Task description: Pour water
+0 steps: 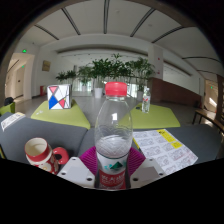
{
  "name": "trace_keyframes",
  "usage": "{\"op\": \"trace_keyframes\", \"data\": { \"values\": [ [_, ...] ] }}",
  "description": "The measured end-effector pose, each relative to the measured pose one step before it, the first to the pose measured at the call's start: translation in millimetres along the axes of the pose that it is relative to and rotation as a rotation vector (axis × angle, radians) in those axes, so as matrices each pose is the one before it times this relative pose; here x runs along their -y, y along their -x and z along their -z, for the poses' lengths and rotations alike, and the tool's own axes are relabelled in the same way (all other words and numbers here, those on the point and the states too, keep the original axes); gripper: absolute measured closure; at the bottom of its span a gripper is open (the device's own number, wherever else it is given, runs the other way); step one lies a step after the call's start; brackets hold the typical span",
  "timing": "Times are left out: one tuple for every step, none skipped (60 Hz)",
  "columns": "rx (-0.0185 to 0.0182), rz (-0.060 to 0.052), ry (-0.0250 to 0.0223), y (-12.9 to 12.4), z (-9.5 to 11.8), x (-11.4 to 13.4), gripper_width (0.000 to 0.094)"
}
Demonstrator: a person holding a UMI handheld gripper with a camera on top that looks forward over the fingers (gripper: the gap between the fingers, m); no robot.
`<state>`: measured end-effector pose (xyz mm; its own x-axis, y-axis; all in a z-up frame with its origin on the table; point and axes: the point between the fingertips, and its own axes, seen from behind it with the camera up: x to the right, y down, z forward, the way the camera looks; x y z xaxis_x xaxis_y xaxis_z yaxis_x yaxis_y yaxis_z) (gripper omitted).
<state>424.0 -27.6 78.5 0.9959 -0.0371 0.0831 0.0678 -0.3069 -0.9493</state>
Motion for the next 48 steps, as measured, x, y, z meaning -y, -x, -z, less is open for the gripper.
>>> {"op": "trace_keyframes", "data": {
  "values": [
    [-0.00139,-0.0066,-0.00679,-0.7,-0.22,0.11,0.0592],
    [-0.00121,-0.0056,-0.00204,-1.55,-0.98,3.27,0.0593],
    [-0.00326,-0.0046,-0.00365,0.1,3.16,-1.99,0.0594],
    [-0.00241,-0.0035,-0.00477,-0.59,0.91,-0.53,0.0582],
    [-0.00192,-0.0031,-0.00471,-0.21,0.93,-0.46,0.056],
    [-0.00242,-0.002,-0.00447,-0.15,0.64,-0.32,0.0524],
    [-0.00203,-0.0012,-0.00473,-0.32,0.55,0.05,0.0505],
    [-0.00087,-0.0009,-0.00186,-1.04,-0.95,1.33,0.0464],
    [-0.00113,-0.0008,-0.00113,0.88,0.68,1.3,0.0433],
    [-0.00183,-0.0003,-0.00014,0.38,0.79,-0.07,0.042],
    [-0.00345,0.0,0.00286,-0.56,0.73,-0.49,0.04],
    [-0.00418,-0.0004,0.00567,-0.39,0.55,-0.61,0.0391],
    [-0.00458,-0.0037,0.01156,-0.66,0.75,-1.81,0.0367],
    [-0.00272,-0.0057,0.01447,0.1,0.87,-2.25,0.0362],
    [-0.00135,-0.0076,0.01281,-2.84,-0.45,-2.91,0.0296],
    [-0.00125,-0.0078,0.01246,0.15,2.0,-1.31,0.0236],
    [-0.00109,-0.0068,0.01114,0.9,2.75,-1.45,0.0177],
    [-0.00217,-0.0058,0.01016,-0.03,2.89,-0.89,0.0117],
    [-0.00143,-0.0032,0.00884,0.48,3.17,-0.39,0.0057],
    [-0.0063,-0.0025,0.00711,-0.61,3.96,-0.23,0.0085],
    [-0.00658,-0.0003,0.00586,-0.51,4.54,-0.02,0.0096],
    [-0.00749,0.0013,0.00251,-0.66,5.23,0.77,0.0098],
    [-0.00602,0.0024,0.00271,-1.76,5.22,0.42,0.0088],
    [-0.00494,0.0024,0.00073,-0.24,6.47,0.89,0.0077],
    [-0.00278,0.0014,0.00206,0.54,6.8,0.58,0.0073],
    [-0.00209,-0.0001,0.00394,0.59,7.56,-0.22,0.0074],
    [0.00088,-0.0002,0.00722,1.4,7.89,-0.67,0.0076],
    [0.00131,-0.0003,0.00732,1.23,8.45,-1.31,0.0078],
    [0.00031,-0.0009,0.00533,0.94,9.03,-0.9,0.0077],
    [-0.00033,-0.0011,0.00379,1.07,9.31,-0.51,0.0075],
    [-0.00021,0.0008,0.00395,1.9,9.96,-0.11,0.0077],
    [0.00109,0.0033,0.00394,1.84,10.39,-0.86,0.0079],
    [-0.00009,0.0048,0.00195,1.32,10.83,-0.71,0.0077],
    [-0.00255,0.0034,-0.00059,1.08,11.17,-0.14,0.0076],
    [-0.00271,0.0023,-0.00103,1.45,12.04,-0.19,0.0078],
    [-0.00144,0.0043,0.00186,3.59,13.27,-0.22,0.0079],
    [0.00098,0.0069,0.00376,2.34,12.35,-1.2,0.0079],
    [0.00061,0.0066,0.00266,2.3,12.31,-1.0,0.0077],
    [-0.00206,0.0024,-0.00015,1.59,12.69,-0.68,0.0073],
    [-0.00299,-0.0018,-0.0005,1.77,12.74,-0.93,0.0075],
    [-0.00257,-0.002,0.00252,1.94,13.05,-1.6,0.008],
    [0.00186,0.0009,0.00622,2.65,12.62,-2.2,0.0079],
    [0.00452,0.0036,0.00784,2.96,12.82,-2.71,0.0081],
    [0.00281,0.0012,0.00338,1.26,10.06,-1.25,0.0079],
    [0.00023,-0.0026,-0.00034,2.71,12.79,-1.82,0.008],
    [-0.00113,-0.0045,-0.00109,2.81,12.64,-1.43,0.0081],
    [-0.00091,-0.0027,0.00092,2.43,12.9,-1.74,0.008],
    [0.00235,-0.001,0.00214,1.58,10.26,-1.45,0.0079]
  ]
}}
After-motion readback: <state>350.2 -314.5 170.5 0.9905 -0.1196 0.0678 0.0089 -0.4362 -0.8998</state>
